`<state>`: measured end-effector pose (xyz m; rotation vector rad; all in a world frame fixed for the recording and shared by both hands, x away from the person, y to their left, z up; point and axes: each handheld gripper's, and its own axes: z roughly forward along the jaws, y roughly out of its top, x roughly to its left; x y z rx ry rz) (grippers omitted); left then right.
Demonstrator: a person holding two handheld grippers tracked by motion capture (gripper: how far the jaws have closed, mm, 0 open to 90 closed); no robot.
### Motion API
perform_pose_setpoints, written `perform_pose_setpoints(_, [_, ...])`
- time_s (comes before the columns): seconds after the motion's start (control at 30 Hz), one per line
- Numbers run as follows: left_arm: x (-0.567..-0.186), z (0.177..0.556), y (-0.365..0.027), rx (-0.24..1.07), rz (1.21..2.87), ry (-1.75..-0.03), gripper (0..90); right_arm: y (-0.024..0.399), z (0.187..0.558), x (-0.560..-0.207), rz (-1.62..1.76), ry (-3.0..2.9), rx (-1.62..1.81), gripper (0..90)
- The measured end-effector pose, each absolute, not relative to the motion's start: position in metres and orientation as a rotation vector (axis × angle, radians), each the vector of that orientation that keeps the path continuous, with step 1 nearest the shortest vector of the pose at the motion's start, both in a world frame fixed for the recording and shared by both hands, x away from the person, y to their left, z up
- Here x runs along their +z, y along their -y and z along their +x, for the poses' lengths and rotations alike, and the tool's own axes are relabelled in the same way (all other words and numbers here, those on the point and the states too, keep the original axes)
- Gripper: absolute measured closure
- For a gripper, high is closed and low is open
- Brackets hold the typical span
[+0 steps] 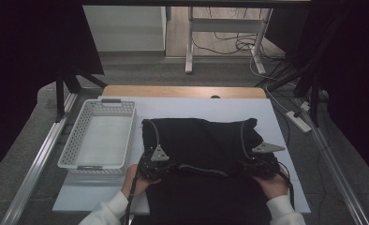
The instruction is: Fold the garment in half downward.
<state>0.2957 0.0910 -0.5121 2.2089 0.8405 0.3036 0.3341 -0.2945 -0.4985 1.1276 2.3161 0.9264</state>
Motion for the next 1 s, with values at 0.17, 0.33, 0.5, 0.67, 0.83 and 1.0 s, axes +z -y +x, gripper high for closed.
perform_pose_setpoints(0.17, [-0.512,0.295,-0.091,0.306,2.213,-0.840,83.9,0.300,0.340,-0.507,1.157,-2.342,0.900,52.1])
perform_pose_setpoints(0.33, [-0.512,0.295,-0.091,0.310,2.215,-0.838,83.9,0.300,0.337,-0.510,1.104,-2.325,0.853,76.4])
perform_pose_setpoints(0.5, [-0.512,0.295,-0.091,0.310,2.215,-0.836,83.9,0.308,0.334,-0.512,1.107,-2.322,0.895,81.6])
perform_pose_setpoints(0.67, [-0.512,0.295,-0.091,0.309,2.216,-0.837,83.9,0.308,0.336,-0.511,1.127,-2.302,0.886,62.2])
perform_pose_setpoints(0.83, [-0.513,0.295,-0.091,0.307,2.218,-0.836,83.9,0.307,0.339,-0.513,1.142,-2.307,0.871,64.9])
perform_pose_setpoints(1.0, [-0.511,0.294,-0.091,0.312,2.214,-0.839,83.9,0.308,0.337,-0.510,1.105,-2.327,0.877,84.0])
